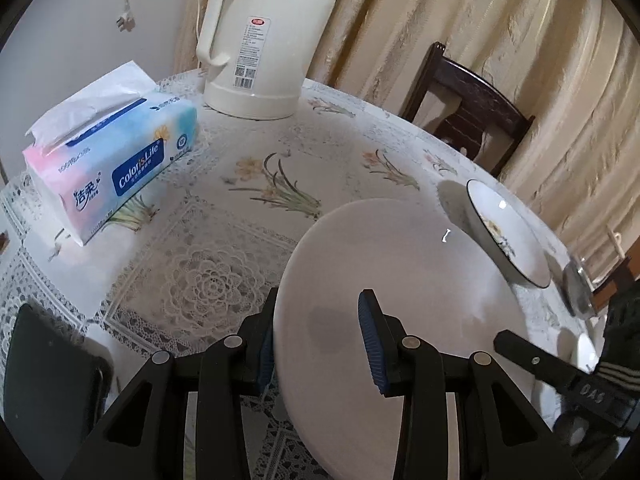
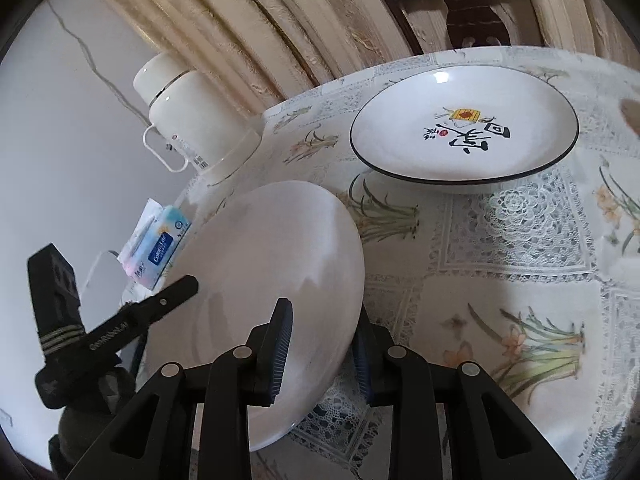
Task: Organize plates and bowls
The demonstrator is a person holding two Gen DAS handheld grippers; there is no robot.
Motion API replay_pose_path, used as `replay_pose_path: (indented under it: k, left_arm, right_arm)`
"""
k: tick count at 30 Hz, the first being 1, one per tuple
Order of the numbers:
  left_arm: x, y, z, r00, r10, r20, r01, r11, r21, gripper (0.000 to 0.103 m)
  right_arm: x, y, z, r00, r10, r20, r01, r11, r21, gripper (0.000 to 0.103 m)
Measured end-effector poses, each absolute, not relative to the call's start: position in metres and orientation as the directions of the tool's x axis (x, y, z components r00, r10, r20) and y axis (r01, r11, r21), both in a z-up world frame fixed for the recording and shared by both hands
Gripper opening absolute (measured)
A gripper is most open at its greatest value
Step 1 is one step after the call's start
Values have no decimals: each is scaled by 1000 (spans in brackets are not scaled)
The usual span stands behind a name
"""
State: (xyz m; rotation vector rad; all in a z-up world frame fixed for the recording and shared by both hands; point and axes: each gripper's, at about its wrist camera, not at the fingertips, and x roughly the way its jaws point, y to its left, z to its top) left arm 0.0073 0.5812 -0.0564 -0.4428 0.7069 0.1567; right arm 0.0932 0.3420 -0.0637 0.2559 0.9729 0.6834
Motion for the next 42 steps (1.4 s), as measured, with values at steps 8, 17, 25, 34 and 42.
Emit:
replay_pose_path:
  k: [8, 17, 25, 34, 42]
  left_arm:
    - [-4, 559, -36, 779, 13, -626, -257, 918, -301, 39]
    - [-10, 517, -14, 795, -33, -605, -175, 943, -282, 39]
    - [-10, 465, -6, 784, -112, -611, -93, 952, -293, 39]
    - [4, 380, -1, 751, -193, -631, 48, 970, -239, 39]
    - [23, 309, -8, 712, -272, -648, 157, 960, -231, 39]
  right_arm:
    - [81, 316, -53, 395, 655, -644, -397, 754, 523, 31]
    - [59, 270, -24, 492, 635, -595, -384, 772, 506, 31]
    - [31, 215, -21, 552, 612, -567, -329, 784, 526, 31]
    - [6, 135, -13, 653, 552, -519, -234, 799, 555, 31]
    - [-5, 77, -23, 705, 470, -531, -130, 822, 554, 31]
